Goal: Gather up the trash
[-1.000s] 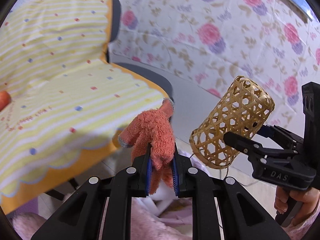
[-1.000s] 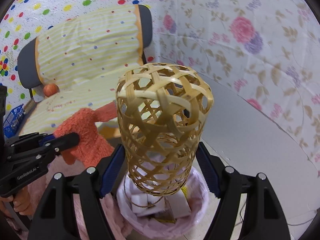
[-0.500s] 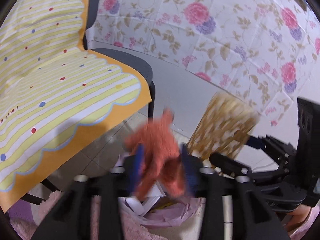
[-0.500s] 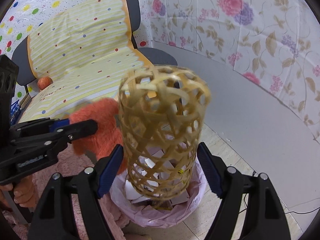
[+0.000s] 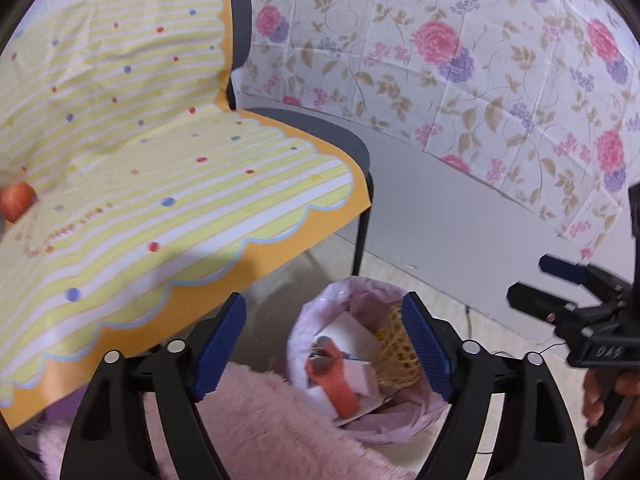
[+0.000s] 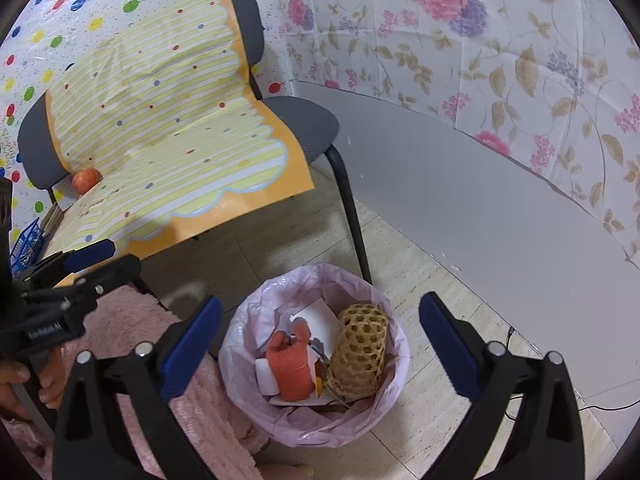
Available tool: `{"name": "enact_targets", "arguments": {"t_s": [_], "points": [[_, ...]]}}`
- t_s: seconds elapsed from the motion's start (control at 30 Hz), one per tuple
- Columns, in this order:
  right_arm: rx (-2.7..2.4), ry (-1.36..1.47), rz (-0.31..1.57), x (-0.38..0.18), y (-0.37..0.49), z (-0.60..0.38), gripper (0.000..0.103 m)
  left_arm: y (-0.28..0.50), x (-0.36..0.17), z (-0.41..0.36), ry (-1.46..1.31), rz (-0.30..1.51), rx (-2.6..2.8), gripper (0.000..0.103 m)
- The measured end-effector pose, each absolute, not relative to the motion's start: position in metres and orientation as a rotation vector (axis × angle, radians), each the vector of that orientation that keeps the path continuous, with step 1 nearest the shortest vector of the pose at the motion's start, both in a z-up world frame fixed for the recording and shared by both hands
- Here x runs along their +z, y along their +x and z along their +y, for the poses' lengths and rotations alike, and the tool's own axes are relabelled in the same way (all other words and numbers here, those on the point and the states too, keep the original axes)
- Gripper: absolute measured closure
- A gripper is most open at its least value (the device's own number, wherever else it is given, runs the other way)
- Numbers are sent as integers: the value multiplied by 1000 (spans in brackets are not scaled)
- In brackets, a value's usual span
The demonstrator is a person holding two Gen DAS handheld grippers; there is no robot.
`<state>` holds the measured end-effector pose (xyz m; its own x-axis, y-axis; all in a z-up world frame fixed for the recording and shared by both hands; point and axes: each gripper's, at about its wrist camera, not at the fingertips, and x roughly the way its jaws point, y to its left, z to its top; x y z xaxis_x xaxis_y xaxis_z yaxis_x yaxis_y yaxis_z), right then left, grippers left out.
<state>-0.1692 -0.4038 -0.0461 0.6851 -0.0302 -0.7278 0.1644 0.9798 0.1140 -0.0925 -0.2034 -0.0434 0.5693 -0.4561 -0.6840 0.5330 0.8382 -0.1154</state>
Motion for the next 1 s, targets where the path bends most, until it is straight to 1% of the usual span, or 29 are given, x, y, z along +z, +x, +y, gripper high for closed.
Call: {"name": "enact_targets", "arguments": {"t_s": [0.17,0.37,0.47,0.77,1.0], "points": [[-72,151,783,-21,-171,-384,6,-105,-21,-184,163,738,-495,14],[77,138,791,0,-160,-344,6,-109,1,-143,112,739,-380,11],[110,73,765,13,-152,-317,6,-106,9,-121,73,773,-331,8],[183,-41,686,57,-129,-267,6,-105,30,-69,33,759,-182,7],[186,-95,645,68,-127,-238,6,-110,41,-33,25,756,-68,7]]}}
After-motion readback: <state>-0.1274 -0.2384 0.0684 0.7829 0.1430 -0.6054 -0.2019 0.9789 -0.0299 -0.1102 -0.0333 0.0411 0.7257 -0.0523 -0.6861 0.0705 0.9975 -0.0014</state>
